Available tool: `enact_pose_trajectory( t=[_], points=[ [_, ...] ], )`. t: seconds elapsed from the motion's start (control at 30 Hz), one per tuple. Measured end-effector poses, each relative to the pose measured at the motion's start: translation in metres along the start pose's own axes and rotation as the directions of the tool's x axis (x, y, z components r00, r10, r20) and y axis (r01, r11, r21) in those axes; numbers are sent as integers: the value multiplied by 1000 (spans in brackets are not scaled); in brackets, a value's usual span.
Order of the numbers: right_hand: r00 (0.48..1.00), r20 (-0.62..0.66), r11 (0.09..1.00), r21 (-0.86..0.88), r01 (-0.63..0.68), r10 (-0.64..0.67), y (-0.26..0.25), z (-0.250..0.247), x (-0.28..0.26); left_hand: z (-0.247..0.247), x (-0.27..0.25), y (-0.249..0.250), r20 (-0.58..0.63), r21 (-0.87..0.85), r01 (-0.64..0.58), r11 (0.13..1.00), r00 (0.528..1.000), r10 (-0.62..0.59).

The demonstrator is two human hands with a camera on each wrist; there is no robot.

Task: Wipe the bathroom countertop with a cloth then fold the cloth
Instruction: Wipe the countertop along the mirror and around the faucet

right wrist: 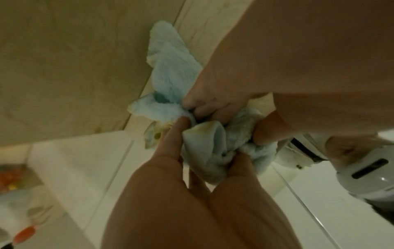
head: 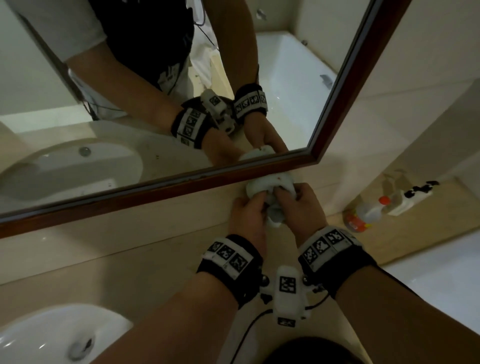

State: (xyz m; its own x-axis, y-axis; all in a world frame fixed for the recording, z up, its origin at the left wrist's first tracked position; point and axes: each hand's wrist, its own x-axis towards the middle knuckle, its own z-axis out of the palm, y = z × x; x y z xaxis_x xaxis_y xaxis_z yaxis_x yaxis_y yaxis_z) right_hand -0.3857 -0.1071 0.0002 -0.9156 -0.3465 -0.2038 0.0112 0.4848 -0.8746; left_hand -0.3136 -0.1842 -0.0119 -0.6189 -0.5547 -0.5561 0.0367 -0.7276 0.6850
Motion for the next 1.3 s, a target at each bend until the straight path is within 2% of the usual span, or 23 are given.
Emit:
enact_pose_trajectory(
  t=[0.07,0.17,0.3,0.43,0.57,0.67,0.73,0.8,0.87,0.9,0.93,1.0,1.03,1.1,1.17,1.3],
  points=[
    [997,78,1000,5,7,-7,-13,15,-13,-23,-11,14,-26,-19,-19,1000,999,19],
    [976,211,995,-79,63,-45,-32,46,-34,-66,-21,34,-84,-19,-61,998,995,59],
    [944,321,997,41,70,-80,-50,101,-63,-122,-37,63,-166,-60,-152,987,976,140],
    [891,443,993,98,63,-100,-65,162,-95,-186,-54,90,-308,-93,-235,968,931,196],
    [853,514,987,159,10,-92,-74,211,-124,-236,-58,108,-404,-154,-264,952,896,183],
    [864,499,987,161,-17,-67,-71,217,-123,-236,-55,109,-389,-102,-263,959,898,205],
    [869,492,992,124,-7,-56,-62,207,-113,-226,-51,100,-383,-46,-219,975,905,185],
    [870,491,998,60,16,-44,-52,191,-100,-215,-44,86,-368,62,-147,987,916,159],
    [875,484,998,-43,35,-10,-39,171,-84,-202,-34,73,-356,253,-42,967,925,133],
    [880,475,994,-100,39,13,-31,161,-75,-195,-28,67,-341,410,2,912,928,151],
    [886,461,984,-171,44,40,-23,149,-65,-185,-22,61,-290,590,21,807,939,187],
    [907,413,943,-327,56,89,-4,128,-47,-165,-14,53,-139,869,4,495,962,235],
    [919,379,913,-404,60,108,5,116,-38,-154,-10,48,-85,936,-3,353,968,235],
    [929,351,867,-491,79,114,19,93,-21,-136,-3,42,-47,984,10,177,977,209],
    [931,345,852,-517,82,120,29,74,-5,-123,3,36,-20,997,7,71,984,177],
    [968,217,876,-483,-8,129,40,49,22,-109,6,36,14,1000,-14,-4,989,149]
  ],
)
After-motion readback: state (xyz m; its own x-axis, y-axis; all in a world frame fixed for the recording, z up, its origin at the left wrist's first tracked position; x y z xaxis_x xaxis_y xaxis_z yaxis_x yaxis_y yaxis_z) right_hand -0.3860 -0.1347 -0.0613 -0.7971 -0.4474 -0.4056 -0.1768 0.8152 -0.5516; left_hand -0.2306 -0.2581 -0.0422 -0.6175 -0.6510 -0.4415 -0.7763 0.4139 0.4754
